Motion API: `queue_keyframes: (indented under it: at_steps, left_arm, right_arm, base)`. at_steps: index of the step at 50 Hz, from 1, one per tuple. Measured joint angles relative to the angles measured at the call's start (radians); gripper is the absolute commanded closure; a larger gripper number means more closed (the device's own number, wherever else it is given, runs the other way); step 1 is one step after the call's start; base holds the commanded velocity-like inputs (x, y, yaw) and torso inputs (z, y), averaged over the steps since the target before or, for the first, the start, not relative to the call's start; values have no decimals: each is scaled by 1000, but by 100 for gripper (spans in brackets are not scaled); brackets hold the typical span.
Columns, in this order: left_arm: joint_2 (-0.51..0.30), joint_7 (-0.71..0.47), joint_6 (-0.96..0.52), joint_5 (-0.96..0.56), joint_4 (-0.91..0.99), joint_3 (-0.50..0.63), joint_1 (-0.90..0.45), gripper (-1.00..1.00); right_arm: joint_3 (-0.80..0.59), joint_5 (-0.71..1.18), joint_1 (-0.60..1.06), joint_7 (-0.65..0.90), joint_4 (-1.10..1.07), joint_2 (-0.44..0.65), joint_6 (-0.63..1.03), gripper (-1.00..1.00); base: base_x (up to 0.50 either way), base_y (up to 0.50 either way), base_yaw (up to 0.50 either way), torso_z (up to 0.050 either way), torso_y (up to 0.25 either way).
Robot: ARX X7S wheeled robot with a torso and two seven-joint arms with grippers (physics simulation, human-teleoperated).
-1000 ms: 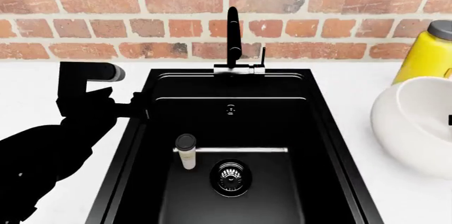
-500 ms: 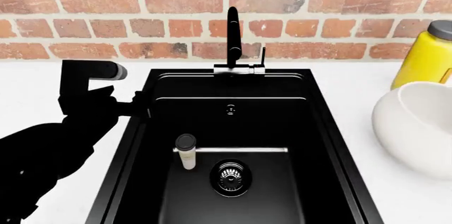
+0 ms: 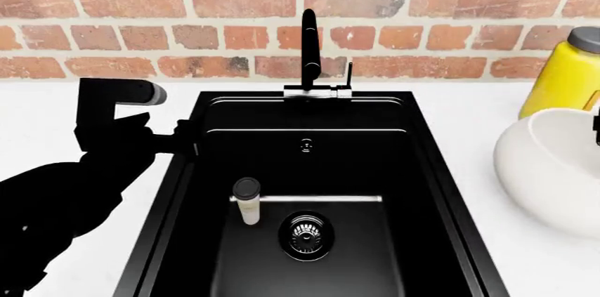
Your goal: Pick the cup and bowl from the sink and place them on the counter for drying.
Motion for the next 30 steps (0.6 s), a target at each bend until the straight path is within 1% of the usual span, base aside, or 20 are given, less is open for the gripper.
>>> queue_keyframes:
  at_steps: [11, 30]
  left_arm:
    - [4, -6, -7, -5, 5, 6, -7, -100]
    - [17, -28, -32, -13, 28, 30, -20, -100]
  right_arm:
    - [94, 143, -12, 90, -127, -9, 25, -100]
    - [310, 437, -135, 235, -342, -36, -90, -100]
  base:
    - [0, 0, 0, 0, 0]
    - [0, 0, 0, 0, 0]
